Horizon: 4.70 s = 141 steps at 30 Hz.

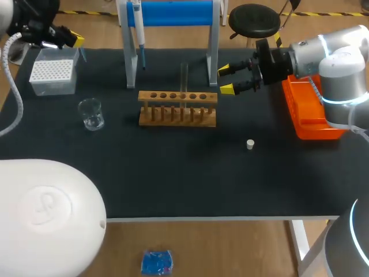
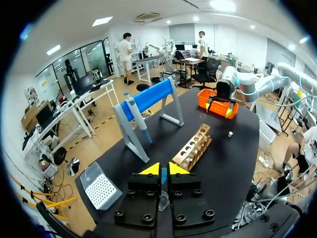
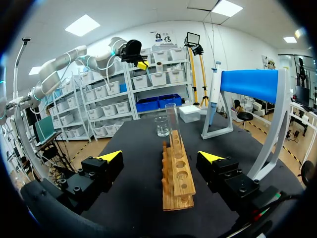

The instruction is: Invert the test tube, pick up the pipette, mount the tip to pipette, aspirate from beaker and dispense into the tube, eject the tip, return the pipette, and cap with the stopper.

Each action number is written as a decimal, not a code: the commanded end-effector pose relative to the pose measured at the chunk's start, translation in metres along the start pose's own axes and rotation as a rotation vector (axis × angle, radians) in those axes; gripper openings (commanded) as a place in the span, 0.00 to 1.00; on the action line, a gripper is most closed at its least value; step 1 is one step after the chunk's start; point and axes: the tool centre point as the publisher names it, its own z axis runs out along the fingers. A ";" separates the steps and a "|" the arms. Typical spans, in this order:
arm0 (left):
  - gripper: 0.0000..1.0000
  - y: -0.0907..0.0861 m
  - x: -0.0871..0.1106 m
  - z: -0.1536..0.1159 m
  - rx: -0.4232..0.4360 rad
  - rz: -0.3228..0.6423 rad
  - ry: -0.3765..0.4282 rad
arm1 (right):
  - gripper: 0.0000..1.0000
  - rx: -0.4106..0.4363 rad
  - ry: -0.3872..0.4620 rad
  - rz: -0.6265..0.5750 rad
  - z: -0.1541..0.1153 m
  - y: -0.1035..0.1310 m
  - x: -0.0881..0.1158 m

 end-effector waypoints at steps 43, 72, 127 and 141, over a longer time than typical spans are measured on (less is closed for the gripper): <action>0.00 -0.055 0.214 0.101 -0.097 0.247 0.371 | 1.00 0.001 -0.002 -0.001 0.000 0.000 0.000; 0.00 -0.053 0.250 0.148 -0.085 0.251 0.430 | 1.00 0.001 -0.002 -0.001 0.000 0.000 0.000; 0.00 -0.050 0.257 0.156 -0.083 0.251 0.453 | 1.00 -0.228 0.123 -0.224 0.047 0.031 0.128; 0.00 -0.050 0.257 0.156 -0.083 0.251 0.453 | 1.00 -0.247 0.156 -0.137 0.074 0.034 0.135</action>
